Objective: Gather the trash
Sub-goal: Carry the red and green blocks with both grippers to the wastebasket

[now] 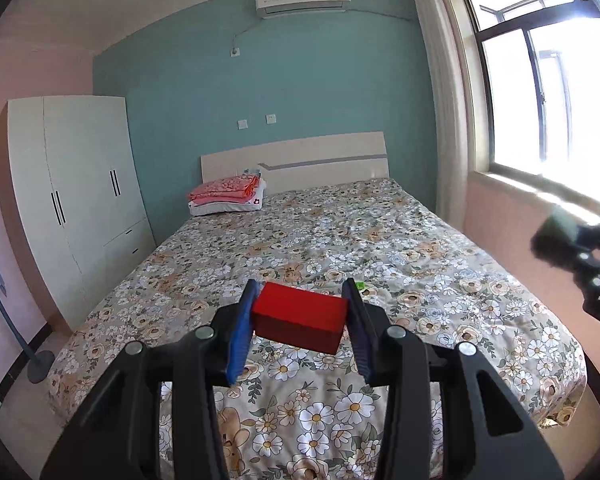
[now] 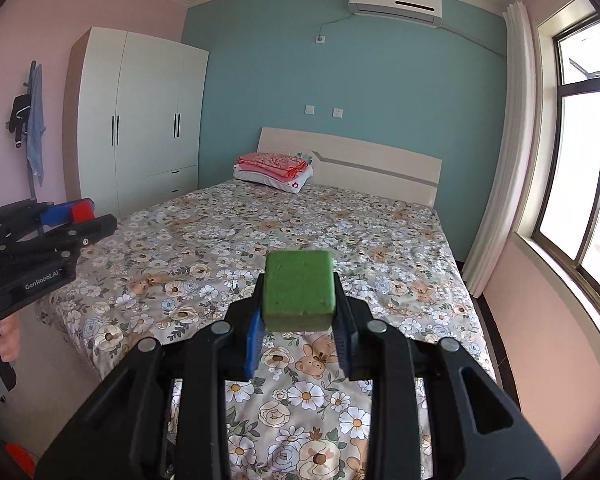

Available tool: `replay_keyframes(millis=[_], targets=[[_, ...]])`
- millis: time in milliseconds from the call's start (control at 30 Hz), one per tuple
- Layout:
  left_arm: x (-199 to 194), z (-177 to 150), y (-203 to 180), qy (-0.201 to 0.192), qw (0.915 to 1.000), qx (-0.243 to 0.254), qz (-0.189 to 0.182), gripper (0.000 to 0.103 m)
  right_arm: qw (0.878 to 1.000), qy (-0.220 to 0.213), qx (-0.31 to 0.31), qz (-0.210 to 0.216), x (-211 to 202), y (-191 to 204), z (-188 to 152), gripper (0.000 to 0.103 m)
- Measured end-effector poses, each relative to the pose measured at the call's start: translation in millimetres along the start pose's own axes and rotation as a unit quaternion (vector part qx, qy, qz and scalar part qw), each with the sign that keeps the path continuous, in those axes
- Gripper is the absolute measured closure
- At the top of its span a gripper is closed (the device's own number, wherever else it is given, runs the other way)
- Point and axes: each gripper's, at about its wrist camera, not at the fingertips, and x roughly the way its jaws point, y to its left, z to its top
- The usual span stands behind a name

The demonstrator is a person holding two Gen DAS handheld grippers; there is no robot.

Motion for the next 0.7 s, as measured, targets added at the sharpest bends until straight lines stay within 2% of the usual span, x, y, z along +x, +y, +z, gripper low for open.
replay_keyframes(millis=[267,500,700], targets=[[-24,-55,14,0.015,0.9998,0.004,-0.013,0.058,1.0,0.014,-0.016,0.02,-29,25,-55,0.072],[-20,-114,21,0.061,0.9978,0.009,-0.026,0.058,0.998,0.046,-0.006,0.038,-32,29,-109,0.072],[-10,-166,21,0.108,0.9933,0.011,-0.039,0.058,0.995,0.089,-0.007,0.051,-28,34,-157,0.072]])
